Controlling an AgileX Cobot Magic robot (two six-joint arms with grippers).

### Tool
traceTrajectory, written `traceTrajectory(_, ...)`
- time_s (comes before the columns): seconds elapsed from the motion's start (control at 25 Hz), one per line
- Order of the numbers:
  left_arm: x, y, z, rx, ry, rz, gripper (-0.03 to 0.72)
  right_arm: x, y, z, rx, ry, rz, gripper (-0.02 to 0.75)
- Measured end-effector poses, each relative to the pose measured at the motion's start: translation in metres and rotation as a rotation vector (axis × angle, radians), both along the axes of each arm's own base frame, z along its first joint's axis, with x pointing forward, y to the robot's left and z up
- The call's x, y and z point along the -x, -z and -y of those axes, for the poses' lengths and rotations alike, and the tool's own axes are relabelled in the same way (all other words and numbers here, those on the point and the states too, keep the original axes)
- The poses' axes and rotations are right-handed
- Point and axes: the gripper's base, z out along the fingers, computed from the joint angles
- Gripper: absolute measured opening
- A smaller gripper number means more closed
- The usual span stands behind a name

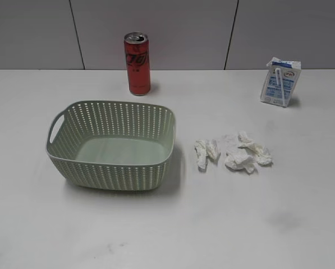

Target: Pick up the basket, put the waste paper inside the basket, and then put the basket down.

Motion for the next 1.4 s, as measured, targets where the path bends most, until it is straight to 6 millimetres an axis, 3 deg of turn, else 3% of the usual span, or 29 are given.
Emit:
traceTrajectory(0.68, -0.003, -0.001, 0.001, 0.009, 0.005, -0.015, 0.531, 0.000, 0.000, 0.000, 0.000, 0.000, 0.000, 0.498)
traceTrajectory(0.92, -0.029, -0.013, 0.002, 0.023, 0.008, -0.097, 0.531, 0.000, 0.000, 0.000, 0.000, 0.000, 0.000, 0.498)
traceTrajectory(1.4, -0.107, -0.035, 0.016, 0.046, 0.122, -0.210, 0.531, 0.000, 0.000, 0.000, 0.000, 0.000, 0.000, 0.498)
